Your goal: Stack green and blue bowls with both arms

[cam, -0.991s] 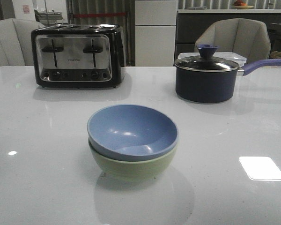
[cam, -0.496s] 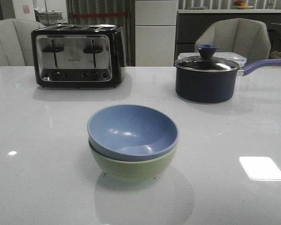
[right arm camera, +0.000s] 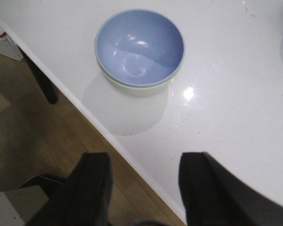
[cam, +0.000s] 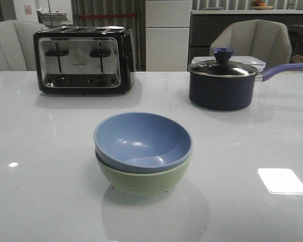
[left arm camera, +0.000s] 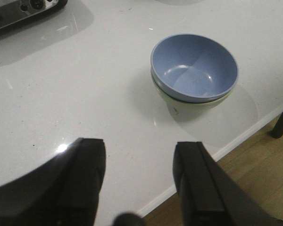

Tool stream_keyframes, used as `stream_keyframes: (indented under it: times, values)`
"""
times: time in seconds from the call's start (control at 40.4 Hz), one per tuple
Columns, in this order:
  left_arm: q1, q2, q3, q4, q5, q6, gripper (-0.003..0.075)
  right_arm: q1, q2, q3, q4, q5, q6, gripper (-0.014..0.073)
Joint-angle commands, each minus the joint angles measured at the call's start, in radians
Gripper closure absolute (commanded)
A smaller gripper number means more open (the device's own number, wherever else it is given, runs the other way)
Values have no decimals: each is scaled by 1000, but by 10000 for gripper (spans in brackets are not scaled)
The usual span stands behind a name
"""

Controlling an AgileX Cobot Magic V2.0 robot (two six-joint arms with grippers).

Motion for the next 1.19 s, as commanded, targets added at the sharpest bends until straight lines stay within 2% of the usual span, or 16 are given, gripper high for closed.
stream_keyframes:
  times: [0.0,0.124,0.248,0.372,0.669,1.09,1.165]
  values:
    - [-4,-1,-29,1,-79,-21,318,-8,1,-28,3,-66,-1,229]
    - [-4,-1,-29,1,-79,-21,318,-8,1,-28,3,-66,-1,414]
    - [-4,-1,-29,1,-79,-21,318,-8,1,-28,3,-66,-1,538]
    - [-4,-1,-29,1,-79,-21,353,-8,1,-28,3,-66,-1,536]
    - [-4,-1,-29,1,-79,-21,625,-8,1,-28,3,-66,-1,536]
    - [-4,-1,-29,1,-79,-21,627,-8,1,-28,3,-66,-1,536]
    - [3,-30,-22,30,-112,-19,627,-8,1,-28,3,-66,-1,536]
